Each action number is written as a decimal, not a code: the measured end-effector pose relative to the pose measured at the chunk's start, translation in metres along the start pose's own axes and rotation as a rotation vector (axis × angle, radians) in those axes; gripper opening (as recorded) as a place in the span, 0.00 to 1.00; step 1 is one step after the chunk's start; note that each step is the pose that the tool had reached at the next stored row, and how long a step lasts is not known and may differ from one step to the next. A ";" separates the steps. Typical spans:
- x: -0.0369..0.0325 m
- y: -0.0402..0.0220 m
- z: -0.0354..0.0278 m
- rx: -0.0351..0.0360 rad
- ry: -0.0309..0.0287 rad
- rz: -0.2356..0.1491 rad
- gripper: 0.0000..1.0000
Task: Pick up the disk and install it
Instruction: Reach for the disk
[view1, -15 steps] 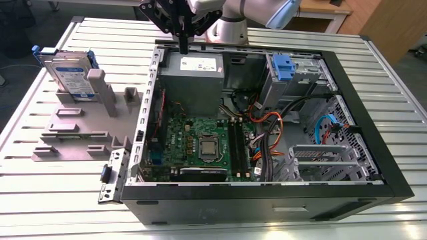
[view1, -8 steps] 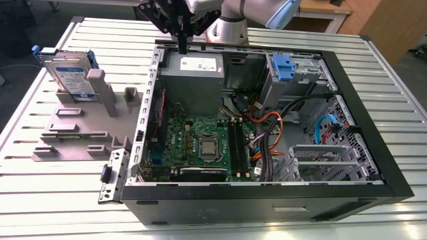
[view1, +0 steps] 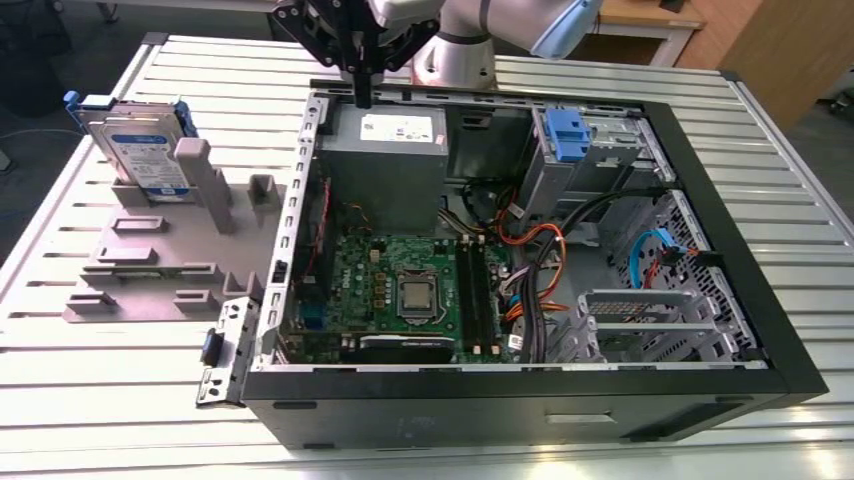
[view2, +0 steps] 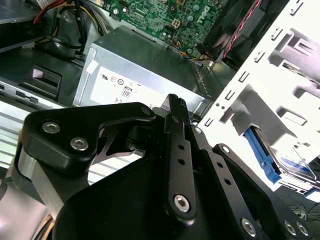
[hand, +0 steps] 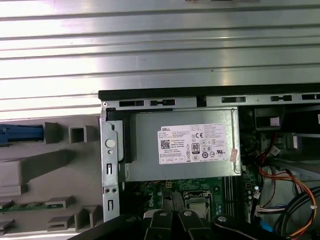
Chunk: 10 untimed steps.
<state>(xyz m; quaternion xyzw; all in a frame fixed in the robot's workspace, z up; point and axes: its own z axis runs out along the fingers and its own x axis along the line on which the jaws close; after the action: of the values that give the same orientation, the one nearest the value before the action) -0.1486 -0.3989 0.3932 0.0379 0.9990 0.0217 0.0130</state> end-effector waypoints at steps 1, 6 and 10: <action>0.0003 0.0000 0.0000 0.0000 0.0000 0.000 0.11; 0.0015 -0.0001 0.0000 -0.0001 0.0000 0.000 0.11; 0.0023 -0.0002 -0.0001 0.0000 0.0000 0.000 0.11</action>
<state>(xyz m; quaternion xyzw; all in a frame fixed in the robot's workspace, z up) -0.1509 -0.3989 0.3932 0.0379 0.9990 0.0217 0.0130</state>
